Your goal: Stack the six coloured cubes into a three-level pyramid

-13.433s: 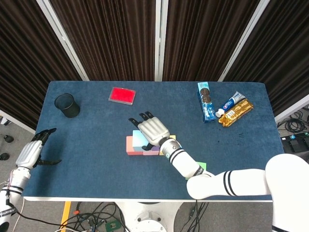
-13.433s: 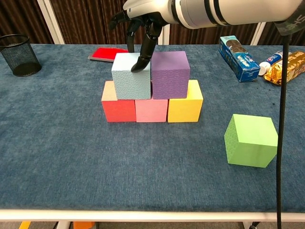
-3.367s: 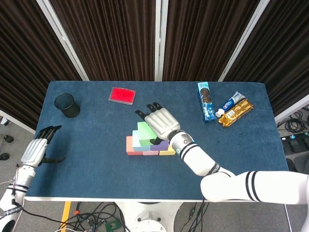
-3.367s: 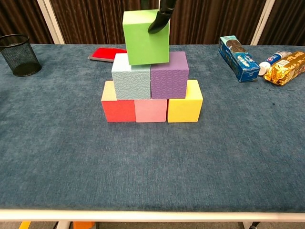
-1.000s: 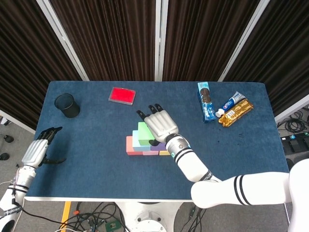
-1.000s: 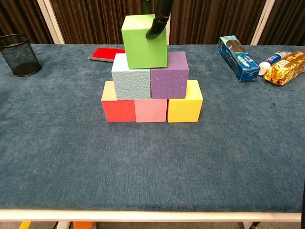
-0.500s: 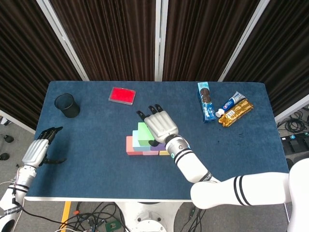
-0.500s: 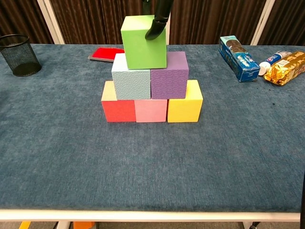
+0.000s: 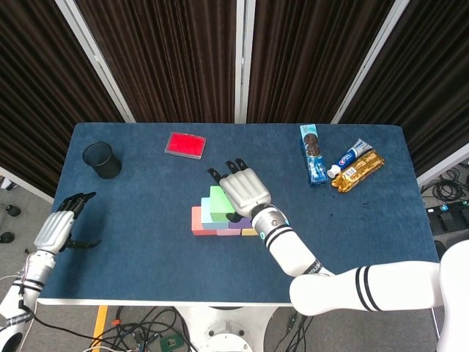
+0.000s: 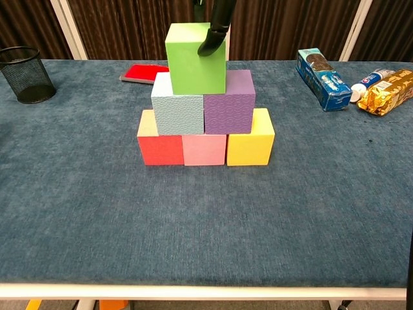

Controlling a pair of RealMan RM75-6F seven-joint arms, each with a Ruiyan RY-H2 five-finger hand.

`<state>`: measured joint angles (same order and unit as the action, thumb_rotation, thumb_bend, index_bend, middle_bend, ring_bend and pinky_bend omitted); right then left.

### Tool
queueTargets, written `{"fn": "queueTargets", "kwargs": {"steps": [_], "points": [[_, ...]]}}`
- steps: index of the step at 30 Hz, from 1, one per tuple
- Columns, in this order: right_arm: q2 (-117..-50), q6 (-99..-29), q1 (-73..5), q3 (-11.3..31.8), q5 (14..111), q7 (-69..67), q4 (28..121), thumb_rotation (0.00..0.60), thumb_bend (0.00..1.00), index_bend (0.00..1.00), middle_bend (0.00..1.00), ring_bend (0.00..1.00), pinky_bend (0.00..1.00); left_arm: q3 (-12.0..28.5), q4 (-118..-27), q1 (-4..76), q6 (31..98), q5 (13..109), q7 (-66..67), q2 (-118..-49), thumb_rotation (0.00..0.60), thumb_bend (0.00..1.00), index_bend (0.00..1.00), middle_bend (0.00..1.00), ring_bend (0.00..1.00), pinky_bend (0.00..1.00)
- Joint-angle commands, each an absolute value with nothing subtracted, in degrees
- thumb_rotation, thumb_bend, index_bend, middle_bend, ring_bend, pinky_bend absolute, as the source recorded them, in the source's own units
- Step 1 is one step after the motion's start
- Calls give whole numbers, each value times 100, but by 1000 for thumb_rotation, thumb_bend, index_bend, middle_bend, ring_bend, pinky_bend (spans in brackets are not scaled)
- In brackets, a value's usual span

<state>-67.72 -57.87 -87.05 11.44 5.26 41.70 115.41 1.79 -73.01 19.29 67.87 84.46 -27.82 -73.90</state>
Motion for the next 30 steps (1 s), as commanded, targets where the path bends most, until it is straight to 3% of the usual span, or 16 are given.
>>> {"fn": "queueTargets", "kwargs": {"steps": [1,10,23,30], "points": [[-6776,-5777,-8702,1147,529,4184,11533,600,202,0,512,27,0,178,-7298,1931,6783,8447,-2783,-7393,600,0,81,88,0,71],[-6773,-5700,-8684,1136,516,4221,11506,600,205,0,494,27,0,176,-7273,1949,6764,8454,-2794,-7414,600,0,81,88,0,71],[-6688,-5482,-8634,1131,579,4150,11500,600,104,0,226,0,0,177,-7290,1965,6748,8454,-2791,-7399,600,0,82,88,0,71],[-6666,-5354,-8629,1123,605,4079,11483,600,63,0,174,0,0,174,-7302,1966,6746,8448,-2779,-7396,600,0,82,88,0,71]]}}
